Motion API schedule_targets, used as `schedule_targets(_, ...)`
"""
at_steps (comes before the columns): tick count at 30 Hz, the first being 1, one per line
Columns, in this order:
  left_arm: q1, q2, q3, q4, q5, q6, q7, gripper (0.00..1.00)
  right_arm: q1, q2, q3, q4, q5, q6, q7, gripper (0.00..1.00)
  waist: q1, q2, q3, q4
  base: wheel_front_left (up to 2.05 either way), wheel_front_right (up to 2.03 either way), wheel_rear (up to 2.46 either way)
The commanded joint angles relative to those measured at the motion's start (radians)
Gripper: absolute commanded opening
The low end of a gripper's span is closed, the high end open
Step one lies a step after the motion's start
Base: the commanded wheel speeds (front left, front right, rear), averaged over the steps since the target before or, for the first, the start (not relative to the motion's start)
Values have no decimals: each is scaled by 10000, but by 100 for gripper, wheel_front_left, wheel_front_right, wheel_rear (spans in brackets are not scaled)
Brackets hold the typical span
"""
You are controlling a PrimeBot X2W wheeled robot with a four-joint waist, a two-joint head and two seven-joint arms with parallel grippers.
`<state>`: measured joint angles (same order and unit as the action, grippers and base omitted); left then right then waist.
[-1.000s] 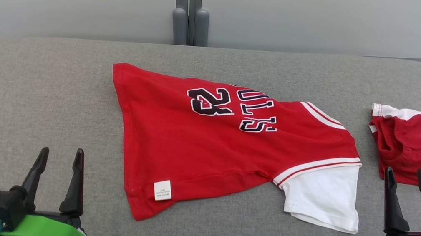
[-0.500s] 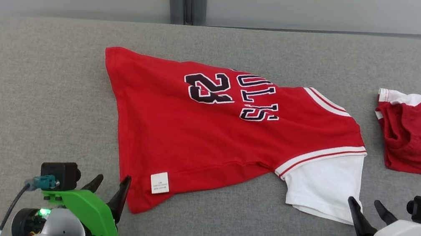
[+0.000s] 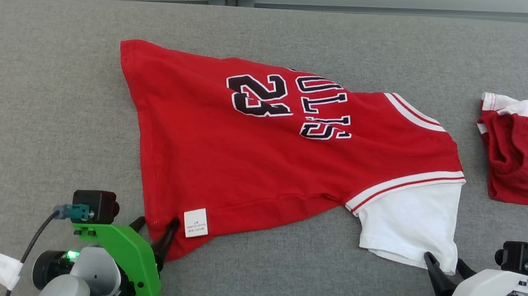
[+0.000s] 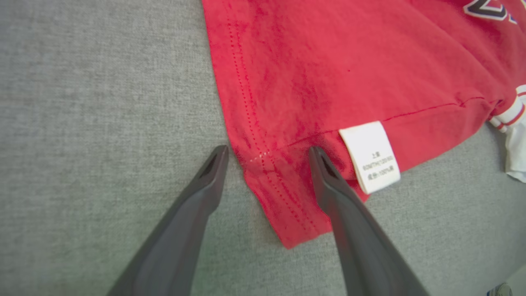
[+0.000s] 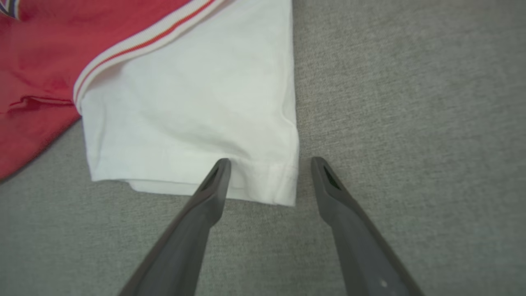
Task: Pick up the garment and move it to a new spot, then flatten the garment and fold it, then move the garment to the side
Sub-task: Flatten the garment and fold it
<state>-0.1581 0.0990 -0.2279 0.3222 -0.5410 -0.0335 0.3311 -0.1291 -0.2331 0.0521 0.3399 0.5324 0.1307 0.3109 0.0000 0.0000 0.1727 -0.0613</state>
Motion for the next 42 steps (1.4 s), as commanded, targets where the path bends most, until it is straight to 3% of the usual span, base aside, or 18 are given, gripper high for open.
schedule_targets(1,-239,49,14,190,127,43,-77,100,-86,81,64,98,-86,0,29,100,0,0,96,-18,0,0,0)
schedule_targets(6,-456,50,-74,722,80,-19,49,100,-165,201,357,162,74,1,85,100,0,0,246,-72,0,0,0)
schedule_targets(7,-482,47,-80,769,55,-45,27,99,-173,197,412,164,129,1,74,71,0,0,254,-79,0,0,0)
schedule_targets(8,-493,48,-87,803,37,-63,-4,72,-193,177,499,152,177,1,33,45,0,0,253,-84,0,0,0)
schedule_targets(9,-496,60,-85,824,40,-67,-55,29,-208,147,577,139,237,1,-29,27,0,0,239,-89,0,0,0)
schedule_targets(10,-488,68,-75,829,45,-64,-97,16,-207,120,632,121,288,1,-85,0,0,0,215,-92,0,0,0)
schedule_targets(11,-442,79,-73,820,34,-54,-140,0,-188,80,661,113,340,0,-193,0,0,0,170,-99,0,0,0)
schedule_targets(19,114,262,85,-36,-180,-43,-337,0,25,-239,713,-341,934,0,-1091,0,0,0,-331,-91,0,0,0)
schedule_targets(28,67,735,524,-2173,-532,-24,-93,0,-337,-549,501,-2096,2341,0,-2185,0,0,0,-469,-107,0,0,0)
schedule_targets(34,-1825,1291,519,-2503,-578,-310,763,0,-1791,-1023,572,-2584,2423,0,-2459,0,0,0,92,-102,0,0,0)
schedule_targets(42,-6438,2028,305,-794,-463,-814,1593,0,-5748,-1104,1044,-1734,2912,0,-2233,0,0,0,1910,-305,0,0,0)
